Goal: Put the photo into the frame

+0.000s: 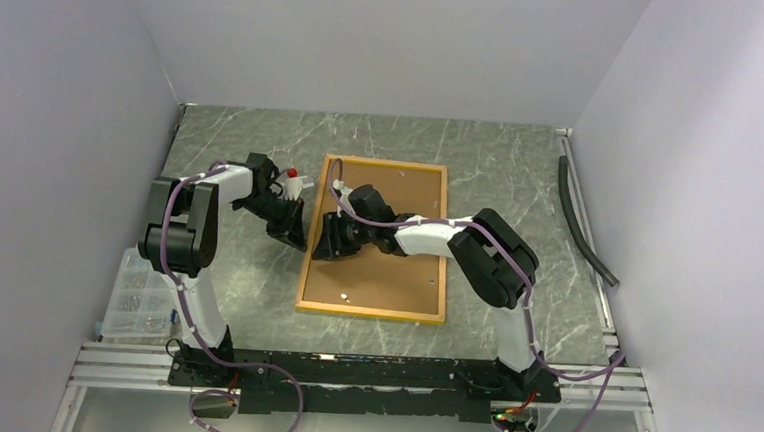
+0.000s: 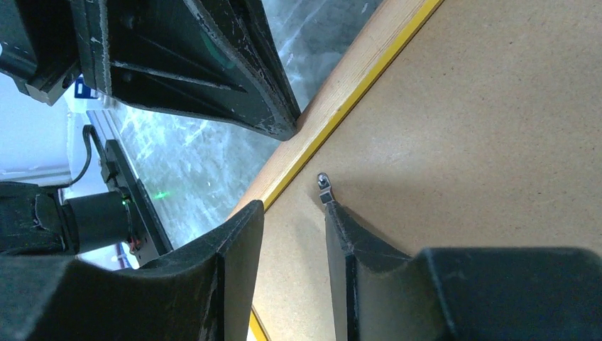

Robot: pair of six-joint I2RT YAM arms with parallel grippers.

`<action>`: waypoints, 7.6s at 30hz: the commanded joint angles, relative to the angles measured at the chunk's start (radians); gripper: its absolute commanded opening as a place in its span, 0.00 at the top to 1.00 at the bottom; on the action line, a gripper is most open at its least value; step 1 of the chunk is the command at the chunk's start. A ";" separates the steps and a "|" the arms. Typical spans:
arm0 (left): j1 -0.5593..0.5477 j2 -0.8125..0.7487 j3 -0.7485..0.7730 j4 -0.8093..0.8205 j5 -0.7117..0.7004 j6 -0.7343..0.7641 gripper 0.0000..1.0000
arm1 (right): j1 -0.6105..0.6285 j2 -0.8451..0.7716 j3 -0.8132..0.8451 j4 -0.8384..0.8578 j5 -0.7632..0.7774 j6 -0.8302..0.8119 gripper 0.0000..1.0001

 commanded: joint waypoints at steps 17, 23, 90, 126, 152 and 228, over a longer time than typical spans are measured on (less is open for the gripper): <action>-0.010 0.002 0.019 0.026 -0.013 0.024 0.92 | -0.037 -0.014 0.019 0.024 -0.006 -0.025 0.61; -0.010 0.006 0.022 0.026 -0.013 0.024 0.92 | -0.038 0.012 0.011 0.054 -0.024 -0.006 0.61; -0.009 -0.008 0.025 0.018 -0.020 0.036 0.92 | 0.019 0.097 -0.008 0.147 -0.021 0.154 0.69; -0.005 -0.012 0.020 0.017 -0.012 0.041 0.93 | 0.030 0.051 -0.106 0.240 0.104 0.222 0.68; -0.003 -0.016 0.019 0.006 -0.007 0.052 0.93 | 0.054 0.033 -0.102 0.238 0.162 0.256 0.71; 0.022 0.370 0.421 0.084 0.098 -0.164 0.88 | -0.250 0.447 0.562 0.083 0.010 0.195 0.61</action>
